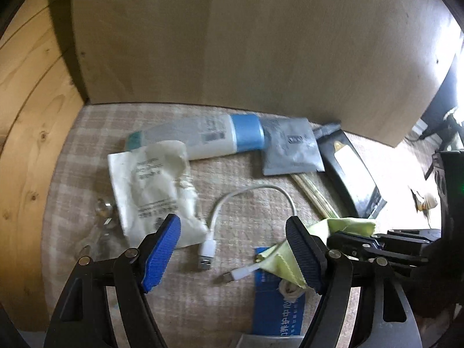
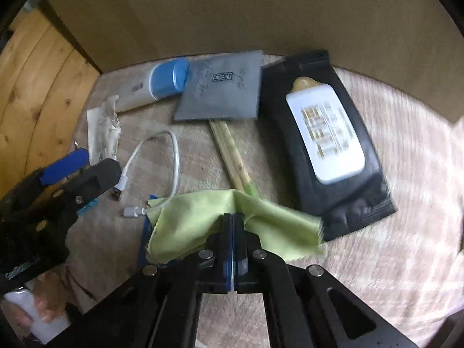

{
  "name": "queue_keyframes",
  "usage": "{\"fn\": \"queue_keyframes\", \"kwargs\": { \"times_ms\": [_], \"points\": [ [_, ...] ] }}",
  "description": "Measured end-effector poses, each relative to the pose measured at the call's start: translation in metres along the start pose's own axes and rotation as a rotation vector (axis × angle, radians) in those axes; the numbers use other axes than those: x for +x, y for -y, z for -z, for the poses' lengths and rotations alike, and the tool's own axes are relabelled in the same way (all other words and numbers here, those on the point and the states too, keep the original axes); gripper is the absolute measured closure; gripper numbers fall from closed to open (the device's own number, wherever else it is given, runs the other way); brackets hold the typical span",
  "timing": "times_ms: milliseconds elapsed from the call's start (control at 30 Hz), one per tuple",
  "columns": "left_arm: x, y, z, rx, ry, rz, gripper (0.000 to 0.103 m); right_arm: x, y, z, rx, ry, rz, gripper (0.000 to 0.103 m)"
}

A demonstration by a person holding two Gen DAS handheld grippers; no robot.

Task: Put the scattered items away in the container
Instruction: 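Reach the right tool to the yellow-green cloth and close on it, then lift the cloth with the right tool while the left tool approaches the blue clothespin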

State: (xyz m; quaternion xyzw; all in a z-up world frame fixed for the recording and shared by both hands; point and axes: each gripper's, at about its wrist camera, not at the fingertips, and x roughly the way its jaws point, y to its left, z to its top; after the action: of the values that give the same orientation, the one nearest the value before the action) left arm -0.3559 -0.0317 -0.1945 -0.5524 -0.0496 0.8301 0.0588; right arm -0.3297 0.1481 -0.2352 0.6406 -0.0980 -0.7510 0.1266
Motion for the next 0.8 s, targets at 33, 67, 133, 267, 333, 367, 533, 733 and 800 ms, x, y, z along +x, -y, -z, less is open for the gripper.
{"fn": "queue_keyframes", "kwargs": {
  "times_ms": [33,67,133,267,333,367,533,733,800],
  "points": [
    [0.003,0.004,0.000,0.011,-0.006,0.004,0.025,-0.001,0.006,0.003,0.016,-0.009,-0.007,0.103],
    [0.005,0.008,0.000,0.022,-0.009,0.006,0.025,-0.003,0.010,0.006,0.025,-0.007,-0.016,0.103],
    [0.010,0.015,0.000,0.040,-0.016,0.004,0.025,-0.008,0.018,0.012,0.032,-0.003,-0.022,0.103],
    [0.014,0.021,-0.001,0.044,-0.030,0.022,0.025,-0.018,0.034,0.024,0.057,-0.003,-0.036,0.103],
    [0.011,0.021,0.003,0.035,-0.030,0.030,0.025,-0.021,0.040,0.028,0.071,-0.006,-0.047,0.103],
    [0.007,0.022,0.007,0.046,-0.020,0.042,0.025,-0.026,0.045,0.029,0.090,-0.004,-0.056,0.099],
    [0.002,0.045,0.029,0.178,-0.012,0.025,0.025,-0.046,0.058,0.028,0.138,0.073,-0.049,0.068],
    [0.016,0.058,0.042,0.208,-0.056,0.005,0.049,-0.044,0.059,0.024,0.157,0.071,-0.032,0.061],
    [0.016,0.060,0.045,0.205,-0.059,0.026,0.062,-0.041,0.055,0.025,0.163,0.062,-0.033,0.061]
  ]
}}
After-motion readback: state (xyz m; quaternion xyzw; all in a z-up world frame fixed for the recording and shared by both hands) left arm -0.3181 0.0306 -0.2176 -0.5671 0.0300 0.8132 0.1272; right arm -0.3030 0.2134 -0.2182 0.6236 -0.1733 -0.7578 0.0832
